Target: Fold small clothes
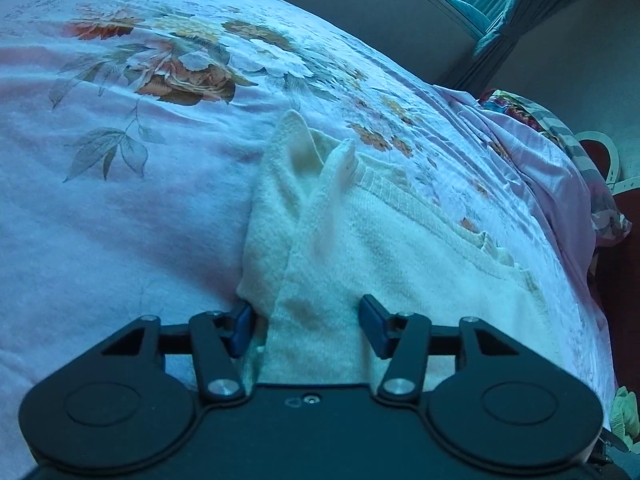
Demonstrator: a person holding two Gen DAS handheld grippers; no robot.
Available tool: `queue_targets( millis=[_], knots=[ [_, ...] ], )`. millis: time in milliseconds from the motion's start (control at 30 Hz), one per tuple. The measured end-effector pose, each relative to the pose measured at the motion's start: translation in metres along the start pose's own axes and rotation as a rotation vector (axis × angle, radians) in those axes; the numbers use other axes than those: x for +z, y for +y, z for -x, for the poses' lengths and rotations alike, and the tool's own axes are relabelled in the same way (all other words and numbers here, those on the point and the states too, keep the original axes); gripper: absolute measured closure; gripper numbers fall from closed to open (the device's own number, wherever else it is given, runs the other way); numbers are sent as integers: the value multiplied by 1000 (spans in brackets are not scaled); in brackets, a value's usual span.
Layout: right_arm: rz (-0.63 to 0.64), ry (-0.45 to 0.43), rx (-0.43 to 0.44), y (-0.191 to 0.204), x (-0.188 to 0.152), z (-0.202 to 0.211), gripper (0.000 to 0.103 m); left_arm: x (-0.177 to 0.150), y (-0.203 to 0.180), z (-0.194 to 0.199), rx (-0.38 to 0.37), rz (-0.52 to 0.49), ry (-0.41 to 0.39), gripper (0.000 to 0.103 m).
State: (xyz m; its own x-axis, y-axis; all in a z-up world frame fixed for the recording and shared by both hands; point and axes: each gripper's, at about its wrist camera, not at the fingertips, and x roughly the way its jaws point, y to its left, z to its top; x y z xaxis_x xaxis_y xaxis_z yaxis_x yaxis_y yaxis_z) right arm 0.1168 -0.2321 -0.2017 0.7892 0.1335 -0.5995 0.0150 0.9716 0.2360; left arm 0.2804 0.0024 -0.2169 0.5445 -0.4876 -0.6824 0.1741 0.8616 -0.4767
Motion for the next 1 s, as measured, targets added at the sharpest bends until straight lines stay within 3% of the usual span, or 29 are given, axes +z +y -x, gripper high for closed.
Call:
queue_targets(
  millis=[33,100,333,467,533,633,800,933,1000],
  knots=[
    [11,-2,-8,1,2,-3,39,1,0,-2,-8,6,-3,75],
    [43,-9,-30,5,6,-10,39,2,2,-7,-38,37,8,87],
    [114,-23,-84,18,15,-30,40,2,-13,3,-6,0,-39,91],
    [194,24,-104,22,2,-49,39,9,-38,16,-10,-66,-65,92],
    [154,34,-77,15,8,-45,39,12,-61,23,-24,-113,-73,92],
    [35,-24,-25,-6,12,-15,39,11,-107,27,-58,-190,-66,92],
    [-177,-32,91,-71,0,36,39,-11,-193,7,-115,-295,-17,92],
    [-264,15,166,-117,-15,63,39,-49,-252,-39,-101,-339,109,91],
    [-289,24,192,-132,-23,75,39,-67,-269,-60,-81,-366,190,83]
  ],
)
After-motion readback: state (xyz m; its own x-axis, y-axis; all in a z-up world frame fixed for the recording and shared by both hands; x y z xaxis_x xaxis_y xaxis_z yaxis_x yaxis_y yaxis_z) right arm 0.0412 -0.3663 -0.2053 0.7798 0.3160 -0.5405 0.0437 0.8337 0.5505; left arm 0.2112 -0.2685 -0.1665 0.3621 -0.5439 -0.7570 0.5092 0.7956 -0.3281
